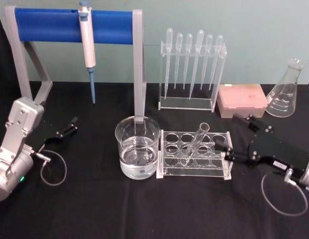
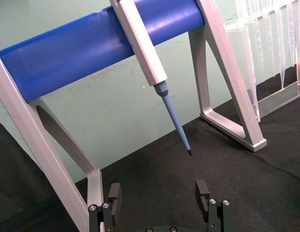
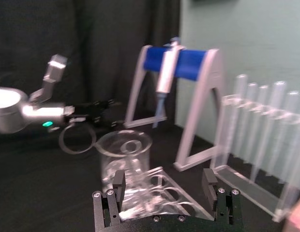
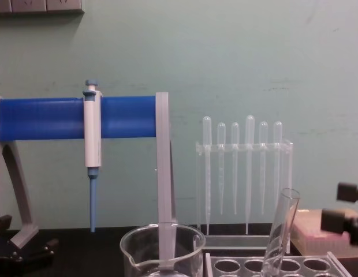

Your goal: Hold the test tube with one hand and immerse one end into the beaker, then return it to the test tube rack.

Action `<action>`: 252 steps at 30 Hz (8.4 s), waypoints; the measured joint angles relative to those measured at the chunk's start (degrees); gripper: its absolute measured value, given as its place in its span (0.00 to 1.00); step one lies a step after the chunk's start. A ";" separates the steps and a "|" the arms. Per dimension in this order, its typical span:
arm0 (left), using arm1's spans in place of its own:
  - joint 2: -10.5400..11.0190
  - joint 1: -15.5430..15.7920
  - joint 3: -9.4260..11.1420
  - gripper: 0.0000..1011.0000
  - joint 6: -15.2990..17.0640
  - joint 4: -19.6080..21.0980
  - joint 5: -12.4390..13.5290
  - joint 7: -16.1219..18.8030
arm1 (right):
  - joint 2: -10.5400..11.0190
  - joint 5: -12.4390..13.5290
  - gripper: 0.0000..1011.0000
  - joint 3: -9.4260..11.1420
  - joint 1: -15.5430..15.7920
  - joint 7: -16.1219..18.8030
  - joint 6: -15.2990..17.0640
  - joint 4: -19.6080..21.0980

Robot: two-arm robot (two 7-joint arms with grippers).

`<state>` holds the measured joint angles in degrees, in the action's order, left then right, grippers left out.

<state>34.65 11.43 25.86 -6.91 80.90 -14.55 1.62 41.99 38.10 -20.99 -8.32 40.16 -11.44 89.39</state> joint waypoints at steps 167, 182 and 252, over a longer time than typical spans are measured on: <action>0.00 0.00 0.01 0.99 0.00 0.00 0.00 0.00 | 0.76 0.69 0.24 -14.33 -33.75 13.89 26.95 -2.11; 0.00 0.00 0.00 0.99 0.00 0.00 0.00 0.00 | 0.76 0.68 0.24 -14.31 -33.76 13.90 26.94 -2.11; 0.00 0.00 0.00 0.99 0.00 0.00 0.00 0.00 | 0.76 0.68 0.24 -14.31 -33.75 13.91 26.94 -2.11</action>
<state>34.64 11.43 25.86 -6.91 80.90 -14.55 1.62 42.75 38.78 -35.30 -42.07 54.07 15.51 87.28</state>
